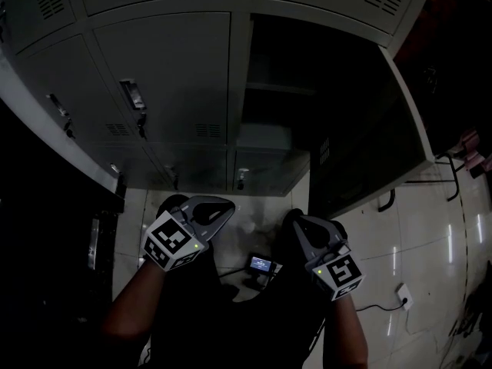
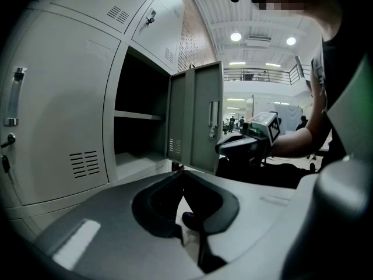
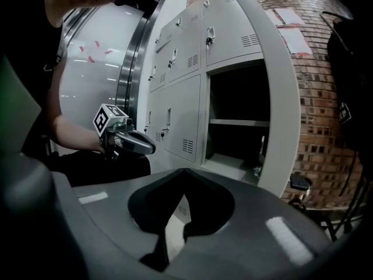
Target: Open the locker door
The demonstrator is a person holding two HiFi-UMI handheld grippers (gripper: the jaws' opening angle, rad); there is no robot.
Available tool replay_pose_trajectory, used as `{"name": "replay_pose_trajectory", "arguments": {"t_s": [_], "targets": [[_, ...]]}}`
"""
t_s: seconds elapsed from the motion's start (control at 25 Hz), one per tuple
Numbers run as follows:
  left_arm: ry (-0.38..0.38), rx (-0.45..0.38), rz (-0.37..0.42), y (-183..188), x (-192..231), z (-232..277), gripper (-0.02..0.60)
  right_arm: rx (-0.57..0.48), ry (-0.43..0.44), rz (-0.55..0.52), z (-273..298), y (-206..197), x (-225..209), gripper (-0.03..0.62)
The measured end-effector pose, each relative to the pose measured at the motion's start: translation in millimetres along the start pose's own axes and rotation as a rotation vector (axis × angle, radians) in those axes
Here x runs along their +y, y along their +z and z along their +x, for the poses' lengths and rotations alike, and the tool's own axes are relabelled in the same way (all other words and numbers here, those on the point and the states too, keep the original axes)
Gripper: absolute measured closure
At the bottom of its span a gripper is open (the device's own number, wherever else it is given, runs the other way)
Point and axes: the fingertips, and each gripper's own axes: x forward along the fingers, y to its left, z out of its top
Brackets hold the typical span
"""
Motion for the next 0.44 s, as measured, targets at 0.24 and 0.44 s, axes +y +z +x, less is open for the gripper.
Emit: {"name": "replay_pose_trajectory", "arguments": {"t_s": [0.24,0.44], "targets": [[0.007,-0.004,0.008,1.6,3.3,1.2,0.569,-0.021,0.000,0.020,0.8,1.9,-6.7,0.592],[0.006,-0.005,0.007,0.7,2.0,2.0,0.569,-0.026,-0.001,0.025,0.1,1.6,-6.6,0.592]]}}
